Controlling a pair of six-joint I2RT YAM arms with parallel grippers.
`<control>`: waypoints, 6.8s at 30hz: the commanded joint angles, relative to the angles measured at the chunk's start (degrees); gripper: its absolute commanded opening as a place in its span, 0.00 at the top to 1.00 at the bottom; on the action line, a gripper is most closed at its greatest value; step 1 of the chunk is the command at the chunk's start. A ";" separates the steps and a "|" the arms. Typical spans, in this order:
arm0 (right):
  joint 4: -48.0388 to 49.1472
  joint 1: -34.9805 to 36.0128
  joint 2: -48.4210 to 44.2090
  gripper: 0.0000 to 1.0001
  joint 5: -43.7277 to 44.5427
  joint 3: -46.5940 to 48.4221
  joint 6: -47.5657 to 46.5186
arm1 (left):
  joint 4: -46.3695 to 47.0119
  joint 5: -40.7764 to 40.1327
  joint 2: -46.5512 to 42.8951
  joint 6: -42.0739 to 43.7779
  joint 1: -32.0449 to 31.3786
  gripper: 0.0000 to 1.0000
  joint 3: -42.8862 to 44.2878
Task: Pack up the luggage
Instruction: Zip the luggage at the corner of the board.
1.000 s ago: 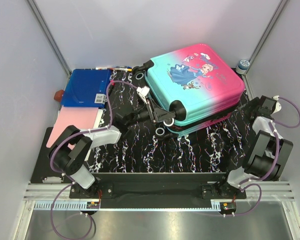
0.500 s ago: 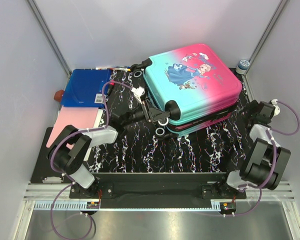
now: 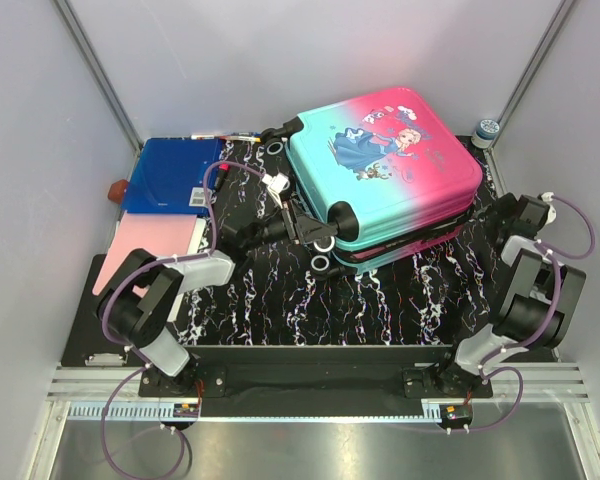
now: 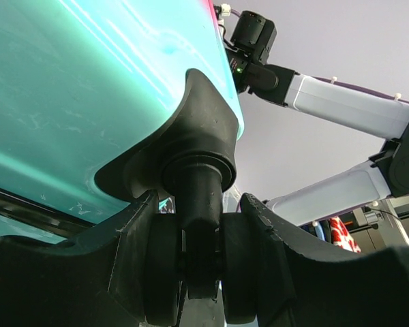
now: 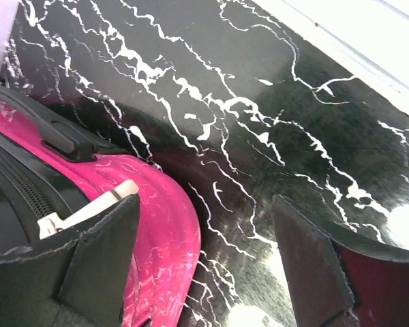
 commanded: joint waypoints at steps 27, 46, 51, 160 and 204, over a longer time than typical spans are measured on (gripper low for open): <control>1.94 -2.40 11.05 0.23 -12.36 12.90 2.86 | -2.73 2.17 -6.62 0.93 6.21 1.00 6.32; 2.99 11.74 8.87 0.23 -17.55 4.38 0.49 | -31.64 3.05 -15.23 13.84 7.88 1.00 12.56; 2.73 15.35 5.62 0.23 -19.22 2.09 0.93 | -33.66 4.19 -16.02 15.24 9.81 1.00 10.81; 36.92 12.81 -11.18 0.39 -47.53 -11.97 -50.39 | -36.04 20.45 -18.48 16.66 29.24 1.00 5.09; 0.53 14.92 -7.59 0.28 -4.53 -7.32 43.37 | -33.32 19.93 -17.61 12.70 29.50 1.00 3.60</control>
